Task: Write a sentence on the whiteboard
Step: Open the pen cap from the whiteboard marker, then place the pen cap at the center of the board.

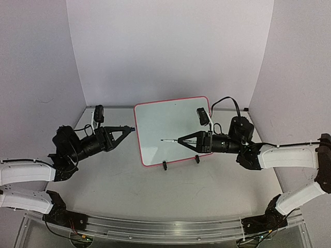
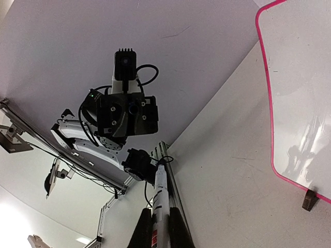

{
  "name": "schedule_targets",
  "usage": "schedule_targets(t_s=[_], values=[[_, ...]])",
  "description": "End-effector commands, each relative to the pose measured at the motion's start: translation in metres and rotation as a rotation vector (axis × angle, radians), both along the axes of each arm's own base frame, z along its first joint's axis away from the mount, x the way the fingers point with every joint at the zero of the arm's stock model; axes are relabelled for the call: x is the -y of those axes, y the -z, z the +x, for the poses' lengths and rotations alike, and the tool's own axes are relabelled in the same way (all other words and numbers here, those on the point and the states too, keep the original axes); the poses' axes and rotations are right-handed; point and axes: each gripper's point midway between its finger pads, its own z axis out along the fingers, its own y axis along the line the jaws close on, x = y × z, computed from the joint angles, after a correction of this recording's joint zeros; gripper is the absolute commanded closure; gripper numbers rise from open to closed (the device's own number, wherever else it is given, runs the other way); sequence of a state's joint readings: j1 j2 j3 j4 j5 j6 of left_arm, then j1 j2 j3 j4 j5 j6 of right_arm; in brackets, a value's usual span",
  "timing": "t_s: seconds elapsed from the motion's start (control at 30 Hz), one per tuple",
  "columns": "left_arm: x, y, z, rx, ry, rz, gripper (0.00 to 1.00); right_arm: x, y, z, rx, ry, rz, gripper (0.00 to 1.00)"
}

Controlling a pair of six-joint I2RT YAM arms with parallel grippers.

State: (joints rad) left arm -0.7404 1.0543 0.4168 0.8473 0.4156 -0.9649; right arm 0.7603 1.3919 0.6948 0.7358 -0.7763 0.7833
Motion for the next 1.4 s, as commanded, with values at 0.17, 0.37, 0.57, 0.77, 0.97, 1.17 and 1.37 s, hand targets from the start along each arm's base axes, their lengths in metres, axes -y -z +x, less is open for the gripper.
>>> schedule_targets(t_s=[0.17, 0.37, 0.57, 0.77, 0.97, 1.17, 1.37], values=[[-0.022, 0.124, -0.006, -0.280, -0.038, 0.467, 1.00, 0.015, -0.011, -0.009, 0.090, 0.014, -0.052, 1.00], [-0.041, 0.191, -0.021, -0.484, -0.050, 0.632, 1.00, 0.028, 0.003, -0.008, 0.143, 0.099, -0.204, 1.00], [-0.041, 0.221, -0.019, -0.573, -0.061, 0.695, 1.00, 0.022, 0.017, -0.007, 0.138, 0.106, -0.265, 1.00], [-0.037, 0.244, -0.015, -0.647, -0.064, 0.732, 1.00, 0.004, 0.032, -0.015, 0.167, 0.113, -0.352, 1.00], [-0.039, 0.259, -0.016, -0.688, -0.071, 0.765, 0.94, 0.003, 0.034, -0.015, 0.162, 0.126, -0.359, 1.00], [-0.044, 0.262, -0.016, -0.694, -0.093, 0.782, 0.77, 0.006, 0.037, -0.009, 0.149, 0.165, -0.372, 1.00], [-0.049, 0.264, -0.017, -0.697, -0.109, 0.802, 0.59, 0.006, 0.036, -0.006, 0.166, 0.178, -0.378, 1.00]])
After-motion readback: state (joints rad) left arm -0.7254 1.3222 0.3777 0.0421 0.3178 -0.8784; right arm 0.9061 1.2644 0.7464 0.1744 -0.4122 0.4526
